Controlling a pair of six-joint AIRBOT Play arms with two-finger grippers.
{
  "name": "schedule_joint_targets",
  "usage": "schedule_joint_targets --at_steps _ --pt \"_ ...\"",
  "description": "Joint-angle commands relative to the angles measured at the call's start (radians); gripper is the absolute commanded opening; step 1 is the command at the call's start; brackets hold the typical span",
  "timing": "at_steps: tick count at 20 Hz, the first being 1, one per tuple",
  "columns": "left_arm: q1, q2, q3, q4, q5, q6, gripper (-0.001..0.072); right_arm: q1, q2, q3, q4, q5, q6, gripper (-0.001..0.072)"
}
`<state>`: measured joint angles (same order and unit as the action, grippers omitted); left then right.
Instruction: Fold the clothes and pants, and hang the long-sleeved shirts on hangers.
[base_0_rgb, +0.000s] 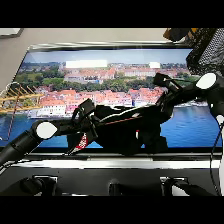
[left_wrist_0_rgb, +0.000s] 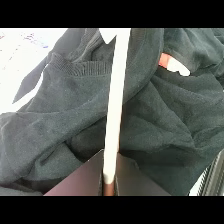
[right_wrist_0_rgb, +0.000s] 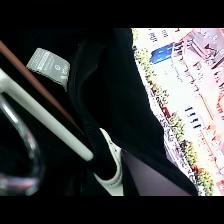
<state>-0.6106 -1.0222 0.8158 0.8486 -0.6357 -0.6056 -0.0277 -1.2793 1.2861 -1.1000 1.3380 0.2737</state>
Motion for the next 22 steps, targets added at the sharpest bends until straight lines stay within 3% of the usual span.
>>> schedule_joint_targets --at_steps 1,22 --pt "0.0 0.0 0.0 0.003 -0.002 -0.001 0.0031 -0.001 0.001 0.0 0.016 -0.005 -0.002 0.0259" --pt "0.0 0.0 0.0 0.003 -0.002 -0.001 0.0031 0.0 0.033 0.001 0.031 -0.006 -0.021 0.0259"
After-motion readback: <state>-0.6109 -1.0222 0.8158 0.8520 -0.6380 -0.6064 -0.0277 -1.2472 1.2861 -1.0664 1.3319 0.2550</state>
